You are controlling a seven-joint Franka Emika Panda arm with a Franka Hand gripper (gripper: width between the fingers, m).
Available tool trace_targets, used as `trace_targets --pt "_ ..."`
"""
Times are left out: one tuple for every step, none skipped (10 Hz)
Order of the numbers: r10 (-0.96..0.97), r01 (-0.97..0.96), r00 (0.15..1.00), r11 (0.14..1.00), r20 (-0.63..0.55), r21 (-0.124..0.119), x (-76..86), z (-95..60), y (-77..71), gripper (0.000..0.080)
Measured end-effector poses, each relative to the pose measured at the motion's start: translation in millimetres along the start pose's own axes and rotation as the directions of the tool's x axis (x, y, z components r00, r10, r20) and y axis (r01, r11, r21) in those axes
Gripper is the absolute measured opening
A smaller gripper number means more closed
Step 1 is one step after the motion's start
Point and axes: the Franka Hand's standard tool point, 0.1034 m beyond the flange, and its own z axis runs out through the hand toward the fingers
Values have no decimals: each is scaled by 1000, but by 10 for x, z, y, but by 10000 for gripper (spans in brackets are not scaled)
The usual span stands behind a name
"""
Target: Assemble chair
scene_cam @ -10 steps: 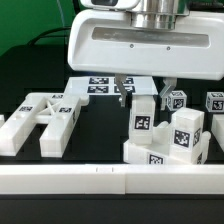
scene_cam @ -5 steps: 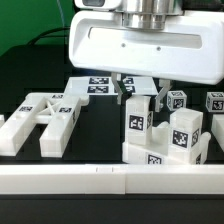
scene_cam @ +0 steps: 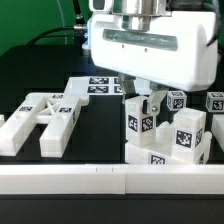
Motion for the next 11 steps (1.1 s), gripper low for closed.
trace_targets --pt "72 -72 997 997 2 1 -10 1 -9 294" --pt "145 -145 989 989 3 2 -10 1 -10 294" --pt "196 -196 981 981 7 4 -9 1 -9 294" --pt "250 -250 968 968 8 4 -14 0 -13 294" --pt "227 -227 974 974 8 4 -15 3 -10 294" --pt "199 -199 980 980 8 4 -15 3 -11 472" --pt "156 -156 988 988 9 4 -29 -11 -20 597" --pt "91 -91 996 996 7 1 -52 -11 -26 597" --pt "-21 21 1000 1000 3 -2 -78 -8 -33 639" --pt "-141 141 990 990 3 -3 -88 -3 -35 639" --pt "-257 257 966 966 1 -5 -94 5 -34 648"
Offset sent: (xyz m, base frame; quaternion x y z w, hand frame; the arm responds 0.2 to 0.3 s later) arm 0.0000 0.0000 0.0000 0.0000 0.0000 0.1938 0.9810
